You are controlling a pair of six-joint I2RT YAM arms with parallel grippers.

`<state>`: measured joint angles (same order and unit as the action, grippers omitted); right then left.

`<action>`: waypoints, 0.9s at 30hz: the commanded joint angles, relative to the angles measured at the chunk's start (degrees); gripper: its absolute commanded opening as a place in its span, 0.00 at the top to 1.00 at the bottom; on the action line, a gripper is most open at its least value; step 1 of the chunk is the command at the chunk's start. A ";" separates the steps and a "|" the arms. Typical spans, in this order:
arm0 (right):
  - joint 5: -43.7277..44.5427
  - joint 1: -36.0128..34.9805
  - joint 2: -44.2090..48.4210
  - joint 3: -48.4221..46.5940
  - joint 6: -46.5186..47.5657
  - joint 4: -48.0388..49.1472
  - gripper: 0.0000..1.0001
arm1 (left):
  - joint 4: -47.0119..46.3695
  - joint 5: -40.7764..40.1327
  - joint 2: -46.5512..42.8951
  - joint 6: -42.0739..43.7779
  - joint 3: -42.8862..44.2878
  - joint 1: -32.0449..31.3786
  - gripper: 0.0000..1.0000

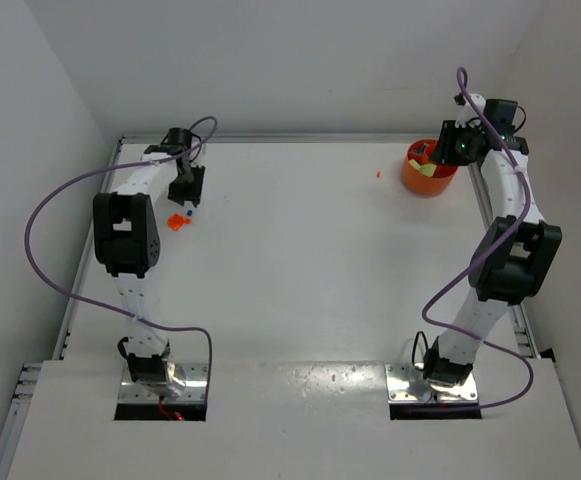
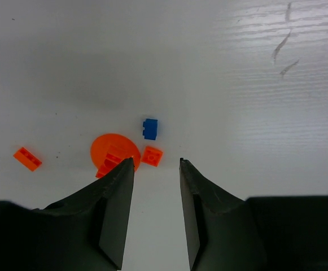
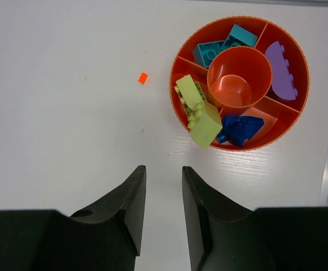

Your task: Sort the legos into containers by color

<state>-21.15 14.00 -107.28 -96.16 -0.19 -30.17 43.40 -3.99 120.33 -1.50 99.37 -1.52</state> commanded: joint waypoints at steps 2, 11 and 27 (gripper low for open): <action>-1.09 -0.02 1.64 -0.43 0.19 0.99 0.67 | -2.70 -3.04 0.95 1.32 -1.98 0.02 0.57; -1.62 -0.55 1.64 -0.96 -0.34 0.99 0.67 | -3.93 -1.37 2.98 2.38 -2.60 0.02 0.57; -1.62 -0.55 0.06 -2.10 -0.34 0.47 0.65 | -5.51 -0.32 5.97 2.90 -2.60 1.16 0.57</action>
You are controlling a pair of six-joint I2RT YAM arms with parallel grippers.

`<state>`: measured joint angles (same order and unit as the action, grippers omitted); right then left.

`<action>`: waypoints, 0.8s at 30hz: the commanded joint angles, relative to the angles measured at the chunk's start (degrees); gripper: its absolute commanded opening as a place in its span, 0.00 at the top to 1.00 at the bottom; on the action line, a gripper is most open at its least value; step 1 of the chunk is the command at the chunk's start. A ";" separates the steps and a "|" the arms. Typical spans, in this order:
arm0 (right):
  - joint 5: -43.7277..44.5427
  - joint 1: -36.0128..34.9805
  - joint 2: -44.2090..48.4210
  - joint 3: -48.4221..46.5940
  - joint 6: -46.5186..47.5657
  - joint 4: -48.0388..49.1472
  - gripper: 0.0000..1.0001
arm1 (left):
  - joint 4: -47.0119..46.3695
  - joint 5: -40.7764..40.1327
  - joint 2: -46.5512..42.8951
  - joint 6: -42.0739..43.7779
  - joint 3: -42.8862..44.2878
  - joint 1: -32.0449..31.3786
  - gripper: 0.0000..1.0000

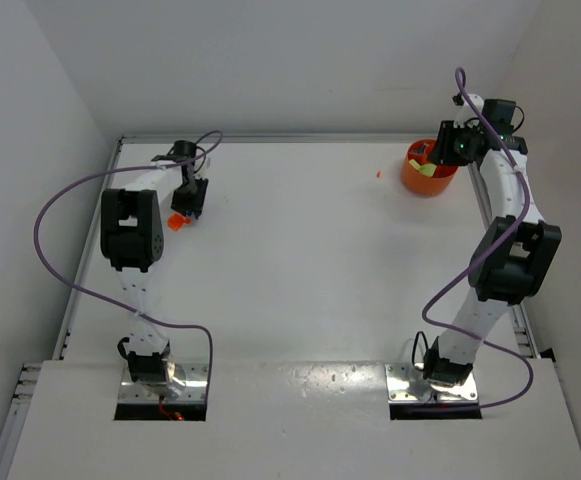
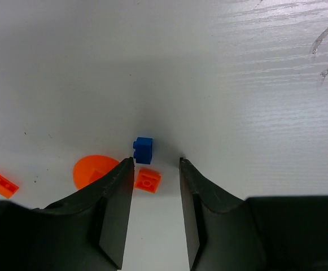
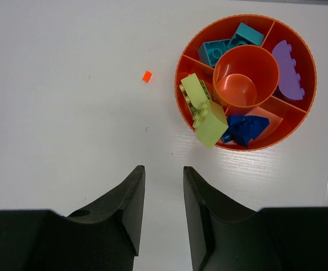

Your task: Sort the legos into containers by color

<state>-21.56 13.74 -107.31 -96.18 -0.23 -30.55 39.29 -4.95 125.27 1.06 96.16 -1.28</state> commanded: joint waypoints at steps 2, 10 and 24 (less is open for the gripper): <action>-1.20 -0.29 0.08 -2.08 -0.30 0.84 0.65 | -1.41 1.17 1.64 0.35 1.13 1.45 0.57; -1.20 -0.29 0.08 -2.08 -0.30 0.84 0.64 | -1.41 1.17 2.78 0.35 1.14 1.98 0.58; -1.20 -1.34 0.08 -2.08 0.23 0.84 0.64 | -1.93 2.22 3.93 1.40 1.14 2.51 0.72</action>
<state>-21.58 12.86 -107.31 -96.18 -0.21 -30.57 38.09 -3.01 126.19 1.54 97.06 0.12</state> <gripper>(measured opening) 0.353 0.286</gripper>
